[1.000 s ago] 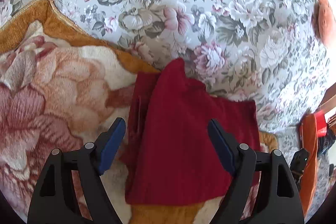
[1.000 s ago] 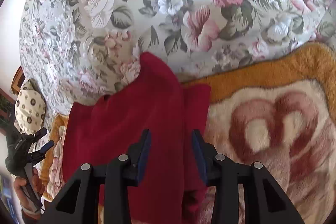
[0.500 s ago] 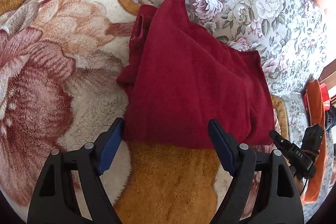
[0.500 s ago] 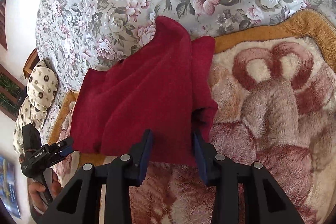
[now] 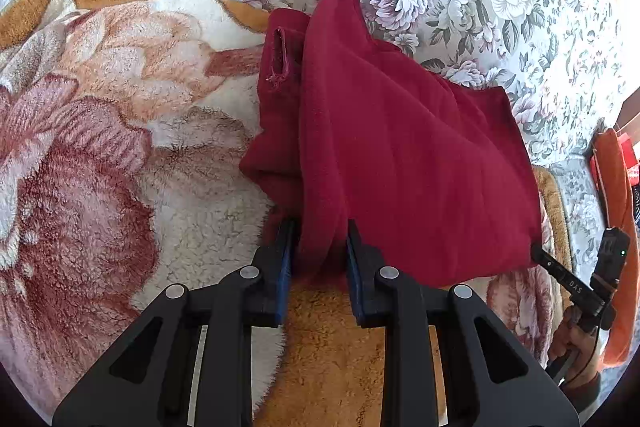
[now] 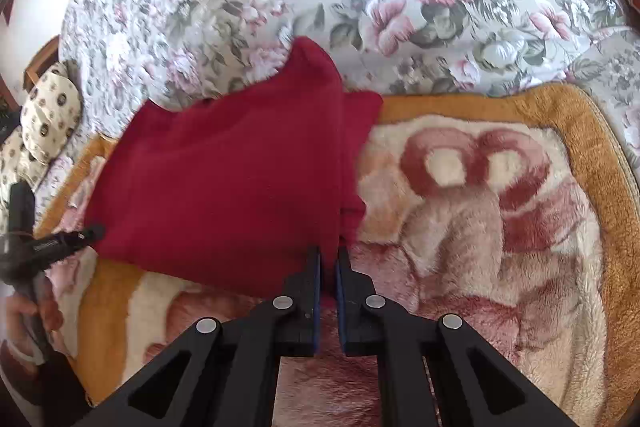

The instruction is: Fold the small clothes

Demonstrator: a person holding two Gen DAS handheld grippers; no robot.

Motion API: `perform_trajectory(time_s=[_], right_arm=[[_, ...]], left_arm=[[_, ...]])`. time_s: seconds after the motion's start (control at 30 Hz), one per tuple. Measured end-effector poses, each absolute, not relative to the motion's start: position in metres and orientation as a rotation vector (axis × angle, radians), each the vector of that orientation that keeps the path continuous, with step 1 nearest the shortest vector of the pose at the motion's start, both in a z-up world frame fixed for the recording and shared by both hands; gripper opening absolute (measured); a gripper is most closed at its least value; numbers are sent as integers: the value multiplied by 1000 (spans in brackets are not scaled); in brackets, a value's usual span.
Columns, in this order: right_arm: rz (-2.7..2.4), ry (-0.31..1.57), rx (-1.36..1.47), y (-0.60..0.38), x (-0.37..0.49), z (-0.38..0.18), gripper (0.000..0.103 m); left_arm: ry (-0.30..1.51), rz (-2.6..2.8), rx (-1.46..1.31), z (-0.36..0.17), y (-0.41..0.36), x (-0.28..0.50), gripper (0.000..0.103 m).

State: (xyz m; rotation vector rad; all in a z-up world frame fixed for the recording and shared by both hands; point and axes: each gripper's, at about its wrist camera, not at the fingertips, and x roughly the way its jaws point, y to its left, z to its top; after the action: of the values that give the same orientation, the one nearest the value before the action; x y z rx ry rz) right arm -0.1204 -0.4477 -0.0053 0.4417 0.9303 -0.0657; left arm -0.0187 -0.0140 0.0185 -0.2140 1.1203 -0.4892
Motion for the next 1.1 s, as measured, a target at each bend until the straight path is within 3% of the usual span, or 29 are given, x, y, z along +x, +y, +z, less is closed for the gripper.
perform_trajectory(time_s=[0.33, 0.5, 0.53, 0.6, 0.63, 0.67, 1.1], right_arm=[[-43, 803, 561, -450, -137, 46, 7], [-23, 821, 491, -432, -94, 58, 7], [-27, 817, 482, -432, -83, 58, 7], [-55, 812, 480, -436, -59, 56, 7], [-63, 807, 487, -438, -48, 55, 7], [-67, 803, 497, -441, -35, 53, 7], [-215, 942, 441, -475, 74, -6, 7]], left_arm=[[1092, -469, -265, 37, -4, -26, 22], [1032, -450, -201, 61, -14, -24, 23], [1027, -446, -205, 64, -14, -22, 24], [1019, -441, -222, 68, -16, -14, 39], [1018, -443, -236, 69, -18, -9, 51], [1018, -444, -249, 69, -20, -4, 54], [1028, -414, -221, 36, -55, 45, 54]])
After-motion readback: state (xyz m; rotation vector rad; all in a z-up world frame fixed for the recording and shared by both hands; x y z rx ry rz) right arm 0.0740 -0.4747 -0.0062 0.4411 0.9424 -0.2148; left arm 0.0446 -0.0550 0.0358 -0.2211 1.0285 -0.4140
